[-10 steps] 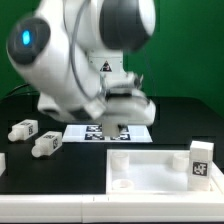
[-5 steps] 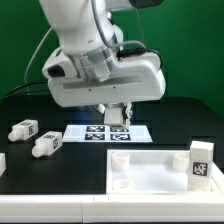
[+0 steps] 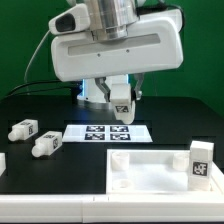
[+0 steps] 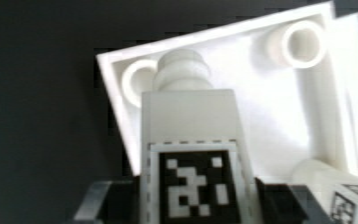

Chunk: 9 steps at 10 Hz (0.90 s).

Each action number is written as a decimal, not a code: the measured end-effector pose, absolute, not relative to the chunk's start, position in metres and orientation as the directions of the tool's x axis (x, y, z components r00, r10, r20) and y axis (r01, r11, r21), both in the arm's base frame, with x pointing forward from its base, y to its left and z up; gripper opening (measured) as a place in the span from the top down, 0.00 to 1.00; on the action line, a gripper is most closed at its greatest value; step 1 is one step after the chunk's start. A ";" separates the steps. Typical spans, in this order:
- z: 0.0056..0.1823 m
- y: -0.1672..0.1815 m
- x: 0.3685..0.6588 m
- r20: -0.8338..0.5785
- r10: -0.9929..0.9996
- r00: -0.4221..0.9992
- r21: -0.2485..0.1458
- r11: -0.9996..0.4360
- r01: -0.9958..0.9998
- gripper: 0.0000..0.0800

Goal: Assemble square table

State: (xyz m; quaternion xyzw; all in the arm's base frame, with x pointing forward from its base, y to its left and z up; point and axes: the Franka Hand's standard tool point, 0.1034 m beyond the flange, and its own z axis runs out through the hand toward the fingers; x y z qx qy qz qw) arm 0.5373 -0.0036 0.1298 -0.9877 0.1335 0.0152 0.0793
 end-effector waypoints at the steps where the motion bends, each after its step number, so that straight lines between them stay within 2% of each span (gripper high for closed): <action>1: 0.130 -0.006 0.543 0.017 -0.267 0.964 -0.144 -0.954 -0.262 0.64; 3: 0.129 -0.007 0.563 0.172 -0.230 0.958 -0.107 -0.971 -0.214 0.64; 5: 0.134 -0.016 0.594 0.356 -0.083 0.931 -0.033 -0.997 -0.076 0.64; 6: 0.137 -0.023 0.595 0.398 -0.087 0.913 -0.031 -0.996 -0.082 0.64; 7: 0.139 -0.029 0.595 0.472 -0.082 0.878 0.003 -0.996 -0.095 0.64; 9: 0.133 -0.025 0.593 0.450 -0.083 0.889 -0.007 -0.996 -0.090 0.64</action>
Offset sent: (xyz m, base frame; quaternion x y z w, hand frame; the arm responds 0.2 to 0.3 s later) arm 0.0706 -0.0019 0.0042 -0.0228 0.2272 -0.1398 0.9635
